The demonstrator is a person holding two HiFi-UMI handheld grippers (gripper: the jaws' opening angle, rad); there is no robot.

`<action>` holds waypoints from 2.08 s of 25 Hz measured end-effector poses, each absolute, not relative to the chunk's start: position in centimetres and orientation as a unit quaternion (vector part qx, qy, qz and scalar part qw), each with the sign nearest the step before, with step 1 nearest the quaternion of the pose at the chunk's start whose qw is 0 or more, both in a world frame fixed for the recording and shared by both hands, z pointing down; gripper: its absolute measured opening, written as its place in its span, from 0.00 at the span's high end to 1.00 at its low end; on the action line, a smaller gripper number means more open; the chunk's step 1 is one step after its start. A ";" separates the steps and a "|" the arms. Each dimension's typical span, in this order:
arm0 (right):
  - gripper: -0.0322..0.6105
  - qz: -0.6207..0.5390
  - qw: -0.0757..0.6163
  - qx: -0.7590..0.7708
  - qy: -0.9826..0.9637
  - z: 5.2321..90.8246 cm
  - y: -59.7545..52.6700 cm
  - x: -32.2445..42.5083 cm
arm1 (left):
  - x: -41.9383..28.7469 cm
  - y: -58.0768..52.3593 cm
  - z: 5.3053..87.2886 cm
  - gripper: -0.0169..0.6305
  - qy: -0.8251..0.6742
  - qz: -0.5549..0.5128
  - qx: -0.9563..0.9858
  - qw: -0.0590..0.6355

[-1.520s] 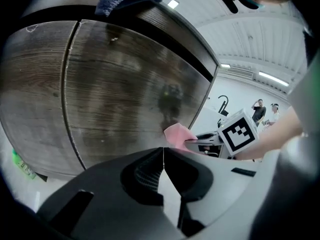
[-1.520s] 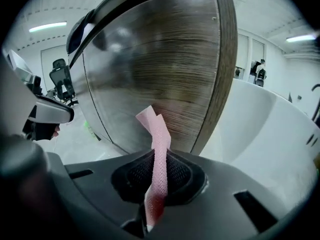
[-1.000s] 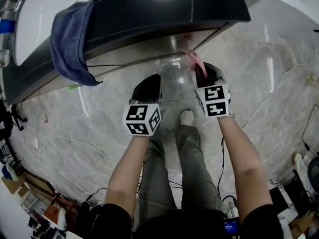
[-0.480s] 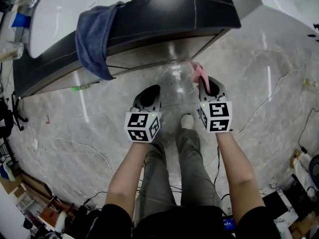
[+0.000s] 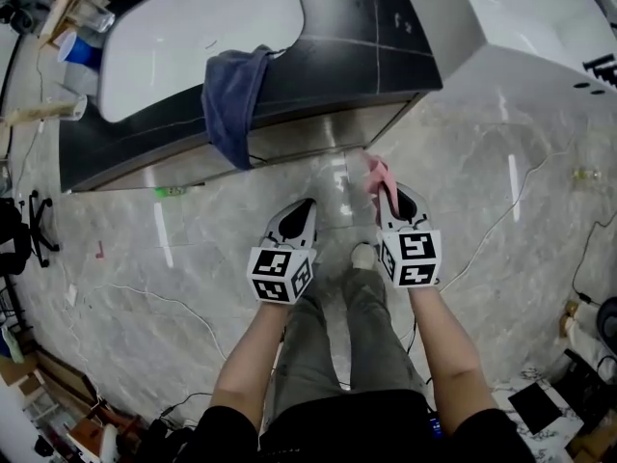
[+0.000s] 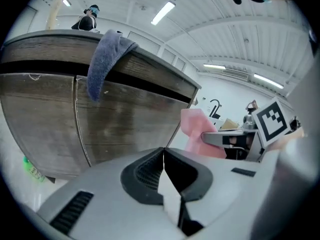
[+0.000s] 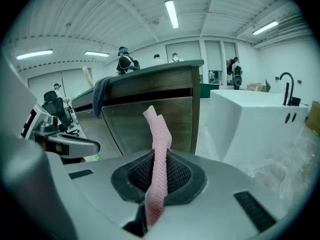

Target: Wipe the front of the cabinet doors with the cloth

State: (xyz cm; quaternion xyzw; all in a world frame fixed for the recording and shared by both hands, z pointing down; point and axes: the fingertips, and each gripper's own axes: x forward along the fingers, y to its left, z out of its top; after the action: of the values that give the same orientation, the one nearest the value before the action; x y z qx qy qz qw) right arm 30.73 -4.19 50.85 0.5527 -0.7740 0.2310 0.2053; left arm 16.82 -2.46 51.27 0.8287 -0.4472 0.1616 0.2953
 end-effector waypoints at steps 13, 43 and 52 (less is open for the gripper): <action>0.89 0.228 0.191 0.547 -0.783 43.1 -1.8 26.8 | 14.9 0.5 44.2 0.96 -0.439 0.157 0.834 0.294; 0.89 0.183 0.145 0.470 -0.851 29.6 3.3 15.8 | 6.9 4.7 30.3 0.96 -0.486 0.086 0.844 0.210; 0.89 0.177 0.143 0.443 -0.867 29.0 5.6 13.0 | 4.4 6.2 28.3 0.96 -0.502 0.066 0.842 0.189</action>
State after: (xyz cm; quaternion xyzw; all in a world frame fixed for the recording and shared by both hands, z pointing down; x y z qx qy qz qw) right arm 13.02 5.57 28.96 0.4429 -0.8673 0.1767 0.1429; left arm 4.42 6.18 28.29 0.8415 -0.5017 0.0663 0.1889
